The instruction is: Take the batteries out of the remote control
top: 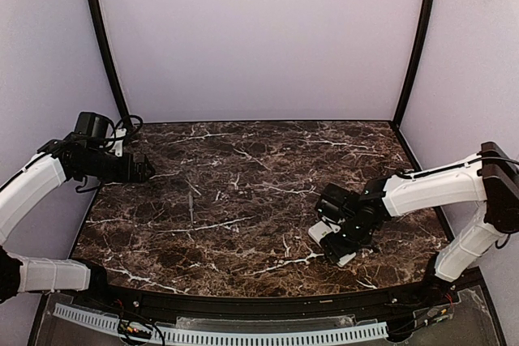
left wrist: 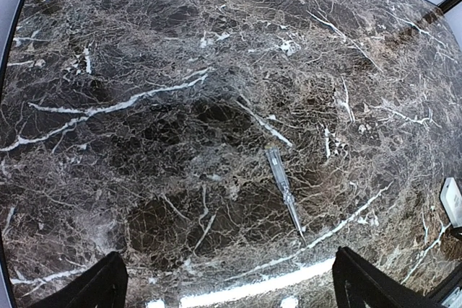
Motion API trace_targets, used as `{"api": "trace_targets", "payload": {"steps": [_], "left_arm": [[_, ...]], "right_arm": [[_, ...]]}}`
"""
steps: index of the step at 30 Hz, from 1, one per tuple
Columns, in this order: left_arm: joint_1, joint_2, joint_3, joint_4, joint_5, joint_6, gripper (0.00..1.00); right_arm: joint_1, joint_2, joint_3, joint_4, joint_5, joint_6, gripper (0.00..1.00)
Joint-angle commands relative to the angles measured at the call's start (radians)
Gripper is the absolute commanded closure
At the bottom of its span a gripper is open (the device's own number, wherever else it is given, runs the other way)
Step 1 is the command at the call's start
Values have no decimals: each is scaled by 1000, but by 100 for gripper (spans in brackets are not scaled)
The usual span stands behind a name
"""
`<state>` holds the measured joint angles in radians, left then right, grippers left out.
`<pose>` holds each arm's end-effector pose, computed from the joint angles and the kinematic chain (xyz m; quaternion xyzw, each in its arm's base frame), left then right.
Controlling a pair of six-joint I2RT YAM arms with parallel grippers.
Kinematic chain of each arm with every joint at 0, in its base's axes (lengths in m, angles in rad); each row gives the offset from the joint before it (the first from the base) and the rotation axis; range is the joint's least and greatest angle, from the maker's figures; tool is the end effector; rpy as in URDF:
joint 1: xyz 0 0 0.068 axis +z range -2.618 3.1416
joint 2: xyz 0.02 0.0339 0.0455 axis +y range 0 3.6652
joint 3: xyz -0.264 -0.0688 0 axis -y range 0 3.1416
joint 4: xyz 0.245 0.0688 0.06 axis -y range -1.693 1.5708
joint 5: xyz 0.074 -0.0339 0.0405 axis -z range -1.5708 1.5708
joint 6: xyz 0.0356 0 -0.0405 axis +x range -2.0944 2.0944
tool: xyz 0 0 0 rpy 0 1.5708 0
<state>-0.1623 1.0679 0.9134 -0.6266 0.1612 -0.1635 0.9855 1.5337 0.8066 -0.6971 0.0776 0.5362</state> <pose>0.2177 -0.0414 0.2896 0.0304 0.9201 -0.1355 0.3663 0.1399 0.2061 0.1510 -0.2192 0.9722 0.0224 0.0797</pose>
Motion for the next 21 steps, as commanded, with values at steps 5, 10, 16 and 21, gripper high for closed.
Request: {"api": "trace_targets", "payload": {"steps": [5,10,16,21], "left_arm": [[-6,5,-11,-11,-5,5,0],[-9,7,-12,-10,8,5,0],[-14,-1,-15,-6,38,-2,0],[-14,-16,-20,18,153,-14,0]], "right_arm": [[34,39,-5,42,40,-4,40],[40,65,24,72,67,-30,45],[48,111,113,116,99,-77,47],[60,147,194,148,120,-124,48]]}}
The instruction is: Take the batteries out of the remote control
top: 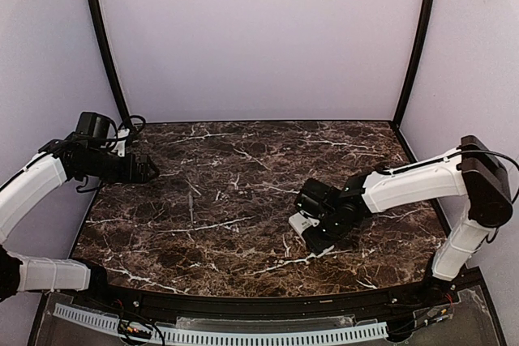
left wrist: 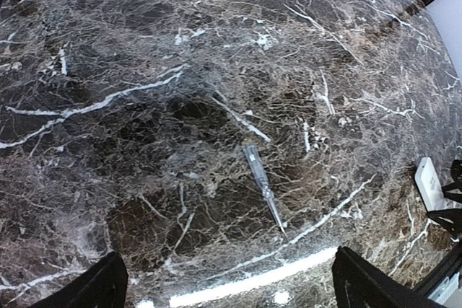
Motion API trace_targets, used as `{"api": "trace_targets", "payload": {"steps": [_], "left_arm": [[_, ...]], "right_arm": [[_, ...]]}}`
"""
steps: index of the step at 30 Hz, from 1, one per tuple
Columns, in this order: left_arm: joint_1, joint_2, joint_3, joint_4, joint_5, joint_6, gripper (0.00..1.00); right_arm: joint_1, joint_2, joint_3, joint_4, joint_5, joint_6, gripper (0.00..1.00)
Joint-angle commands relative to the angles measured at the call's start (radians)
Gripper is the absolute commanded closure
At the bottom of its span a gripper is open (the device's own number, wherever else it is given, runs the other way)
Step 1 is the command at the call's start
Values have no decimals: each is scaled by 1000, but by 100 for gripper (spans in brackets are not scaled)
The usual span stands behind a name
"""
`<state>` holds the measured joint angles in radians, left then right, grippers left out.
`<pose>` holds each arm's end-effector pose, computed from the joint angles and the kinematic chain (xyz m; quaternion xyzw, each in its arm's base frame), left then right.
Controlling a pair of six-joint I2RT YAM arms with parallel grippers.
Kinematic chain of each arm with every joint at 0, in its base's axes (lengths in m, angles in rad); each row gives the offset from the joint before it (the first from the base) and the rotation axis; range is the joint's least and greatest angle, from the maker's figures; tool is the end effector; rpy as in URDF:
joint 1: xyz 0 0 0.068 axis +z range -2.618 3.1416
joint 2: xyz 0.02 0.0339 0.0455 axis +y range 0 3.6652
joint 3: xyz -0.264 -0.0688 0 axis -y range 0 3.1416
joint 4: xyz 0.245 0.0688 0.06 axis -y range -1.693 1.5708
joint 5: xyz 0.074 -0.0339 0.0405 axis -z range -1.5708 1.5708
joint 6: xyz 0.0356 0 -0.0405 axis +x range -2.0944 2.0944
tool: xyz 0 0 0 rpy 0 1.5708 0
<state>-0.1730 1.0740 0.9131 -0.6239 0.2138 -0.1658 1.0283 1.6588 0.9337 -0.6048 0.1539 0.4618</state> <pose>0.2180 -0.0458 0.2887 0.0442 0.9183 -0.1613 0.3587 0.1556 0.2476 0.1529 -0.2678 0.9530 0.0251 0.1398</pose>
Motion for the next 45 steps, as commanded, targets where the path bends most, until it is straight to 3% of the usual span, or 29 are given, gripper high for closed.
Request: {"api": "trace_targets", "payload": {"steps": [1,9,12,16,20,23,26,37,45], "left_arm": [[-4,-23,-19,20,105,-21,0],[-4,-26,7,33,29,-57,0],[-4,12,51,30,67,-65,0],[-2,88,82,99,215,-122,0],[-3,138,70,229,462,-139,0],[-5,173,85,286,612,-154,8],[-30,215,110,321,713,-162,10],[-200,374,249,303,758,-134,14],[-247,493,340,216,745,-92,20]], "right_arm": [[19,28,83,60,49,-58,49],[33,55,184,132,114,-144,48],[35,65,218,169,131,-177,49],[34,70,256,229,178,-227,48],[34,70,269,295,197,-299,47],[34,77,280,329,184,-355,47],[35,84,298,334,159,-409,46],[53,59,347,347,17,-518,46],[76,47,365,343,-1,-546,46]]}}
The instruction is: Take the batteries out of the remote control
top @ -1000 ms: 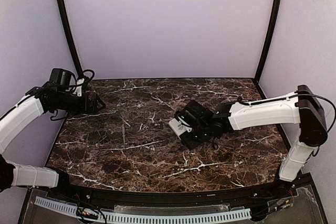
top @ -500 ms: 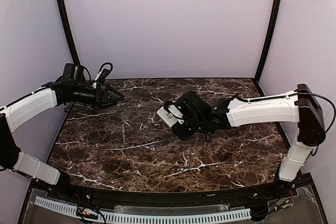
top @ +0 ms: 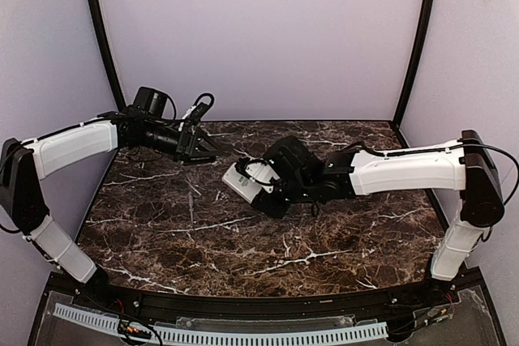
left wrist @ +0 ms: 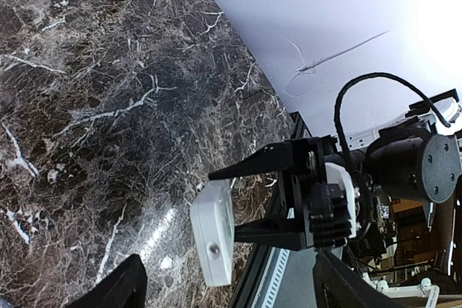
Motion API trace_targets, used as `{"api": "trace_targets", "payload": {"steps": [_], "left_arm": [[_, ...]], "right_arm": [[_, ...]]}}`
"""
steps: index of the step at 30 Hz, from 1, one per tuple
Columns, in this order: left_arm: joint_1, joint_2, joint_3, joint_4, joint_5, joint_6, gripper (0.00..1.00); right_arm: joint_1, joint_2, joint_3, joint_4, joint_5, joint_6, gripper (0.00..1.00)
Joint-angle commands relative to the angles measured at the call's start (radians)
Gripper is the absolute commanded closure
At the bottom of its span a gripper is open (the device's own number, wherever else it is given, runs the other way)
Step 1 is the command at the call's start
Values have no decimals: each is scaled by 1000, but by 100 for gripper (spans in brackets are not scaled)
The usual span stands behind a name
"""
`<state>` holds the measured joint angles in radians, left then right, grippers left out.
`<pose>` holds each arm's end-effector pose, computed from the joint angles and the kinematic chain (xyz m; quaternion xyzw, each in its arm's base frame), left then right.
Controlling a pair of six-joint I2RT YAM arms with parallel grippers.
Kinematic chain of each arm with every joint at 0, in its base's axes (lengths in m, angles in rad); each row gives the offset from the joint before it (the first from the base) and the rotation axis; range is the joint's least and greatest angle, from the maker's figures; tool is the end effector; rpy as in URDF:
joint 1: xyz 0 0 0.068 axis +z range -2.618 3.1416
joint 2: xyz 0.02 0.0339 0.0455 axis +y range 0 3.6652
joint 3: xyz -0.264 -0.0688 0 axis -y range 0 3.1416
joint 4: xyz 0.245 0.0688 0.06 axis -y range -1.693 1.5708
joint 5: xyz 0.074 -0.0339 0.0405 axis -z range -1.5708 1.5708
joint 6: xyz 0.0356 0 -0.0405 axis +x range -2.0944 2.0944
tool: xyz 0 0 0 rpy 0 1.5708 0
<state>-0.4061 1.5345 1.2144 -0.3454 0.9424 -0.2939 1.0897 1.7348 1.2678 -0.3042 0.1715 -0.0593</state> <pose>0.2978 -0.1594 0.2986 0.2432 0.7889 -0.5171 0.2261 0.1845 0.3403 0.2412 -0.4707 0.7885 0.1224 0.3763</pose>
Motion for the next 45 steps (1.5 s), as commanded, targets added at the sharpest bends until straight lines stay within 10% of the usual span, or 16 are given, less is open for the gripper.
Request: {"api": "trace_targets", "payload": {"steps": [1,17,45], "left_arm": [[-16,38,41,-65,19,36,21],[-90,99,23,-132,1,94,29],[-128,150,36,-171,51,86,76]], "right_arm": [[17,-31,31,41,-19,-25,46],[43,-27,59,25,-8,-33,46],[67,10,106,9,30,-67,46]]}}
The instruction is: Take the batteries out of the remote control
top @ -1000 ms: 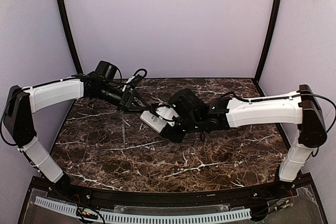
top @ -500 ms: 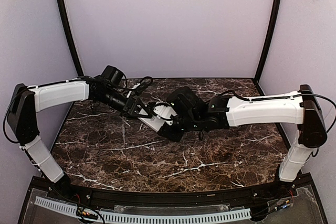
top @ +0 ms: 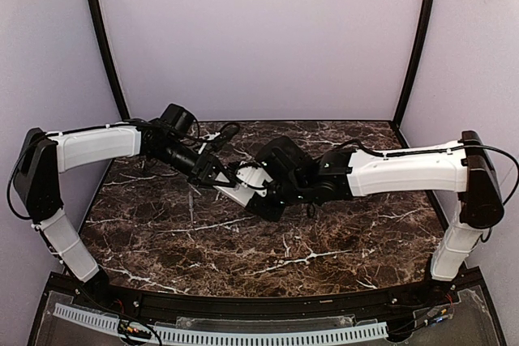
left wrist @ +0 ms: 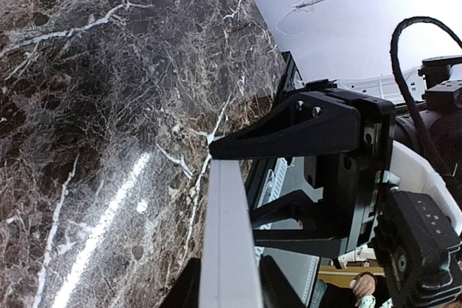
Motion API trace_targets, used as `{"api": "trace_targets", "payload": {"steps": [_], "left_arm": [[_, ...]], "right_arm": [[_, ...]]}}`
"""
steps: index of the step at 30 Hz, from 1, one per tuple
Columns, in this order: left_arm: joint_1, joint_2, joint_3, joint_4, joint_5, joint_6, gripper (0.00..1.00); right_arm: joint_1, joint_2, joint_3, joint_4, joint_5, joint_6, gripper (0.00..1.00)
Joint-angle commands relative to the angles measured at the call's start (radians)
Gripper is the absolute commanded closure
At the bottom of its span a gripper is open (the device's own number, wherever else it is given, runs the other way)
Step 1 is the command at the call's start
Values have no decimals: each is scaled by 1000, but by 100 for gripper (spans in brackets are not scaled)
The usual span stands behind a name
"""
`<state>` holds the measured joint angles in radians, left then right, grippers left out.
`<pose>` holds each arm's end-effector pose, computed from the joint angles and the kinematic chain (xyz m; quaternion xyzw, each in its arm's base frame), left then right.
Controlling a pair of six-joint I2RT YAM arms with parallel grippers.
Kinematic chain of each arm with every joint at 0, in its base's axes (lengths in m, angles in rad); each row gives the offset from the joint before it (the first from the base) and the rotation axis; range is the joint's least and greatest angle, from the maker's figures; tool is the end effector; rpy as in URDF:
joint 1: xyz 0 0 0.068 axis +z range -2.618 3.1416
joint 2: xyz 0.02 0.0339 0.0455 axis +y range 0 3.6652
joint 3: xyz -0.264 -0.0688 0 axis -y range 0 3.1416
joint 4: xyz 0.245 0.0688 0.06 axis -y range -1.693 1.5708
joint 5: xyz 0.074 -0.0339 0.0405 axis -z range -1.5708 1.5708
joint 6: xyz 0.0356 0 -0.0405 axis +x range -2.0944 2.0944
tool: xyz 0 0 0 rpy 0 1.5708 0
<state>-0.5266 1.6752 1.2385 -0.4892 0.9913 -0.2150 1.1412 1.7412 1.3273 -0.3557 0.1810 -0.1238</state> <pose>0.2886 -0.2022 0.2521 0.2784 0.8008 -0.5214 0.0964 0.1689 0.3533 0.2542 -0.5137 0.7605 0.1165 0.3797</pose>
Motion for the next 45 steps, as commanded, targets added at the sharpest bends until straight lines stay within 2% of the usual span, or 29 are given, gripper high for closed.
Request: {"api": "trace_targets", "payload": {"steps": [1,6,8,11,14,21,25,29,31,35,39,44,45], "left_arm": [[-7,8,13,-27,3,6,79],[-7,-2,17,-24,-9,1,96],[-7,-7,18,-20,-11,-2,99],[-7,-16,19,-16,-24,-2,100],[-6,-32,19,-11,-39,0,100],[6,-74,19,8,-129,-16,100],[14,-91,12,39,-235,-42,100],[15,-110,6,62,-414,-16,100],[21,-100,34,46,-431,-4,100],[50,-31,148,4,-337,-47,100],[75,27,211,78,-161,-124,100],[97,21,107,442,65,-342,100],[99,20,95,464,93,-364,100]], "right_arm": [[15,5,49,61,23,0,45],[15,13,55,60,39,28,40],[15,11,56,54,44,45,31],[14,-5,50,52,49,69,13],[4,-35,35,52,59,103,2],[-116,-127,-27,61,-48,287,1],[-210,-186,-95,109,-166,419,1],[-282,-233,-149,167,-312,536,1],[-305,-250,-172,196,-363,574,1],[-337,-272,-192,224,-427,625,1],[-396,-275,-214,252,-526,686,2],[-465,-280,-281,412,-687,777,6],[-470,-280,-290,440,-706,793,7]]}}
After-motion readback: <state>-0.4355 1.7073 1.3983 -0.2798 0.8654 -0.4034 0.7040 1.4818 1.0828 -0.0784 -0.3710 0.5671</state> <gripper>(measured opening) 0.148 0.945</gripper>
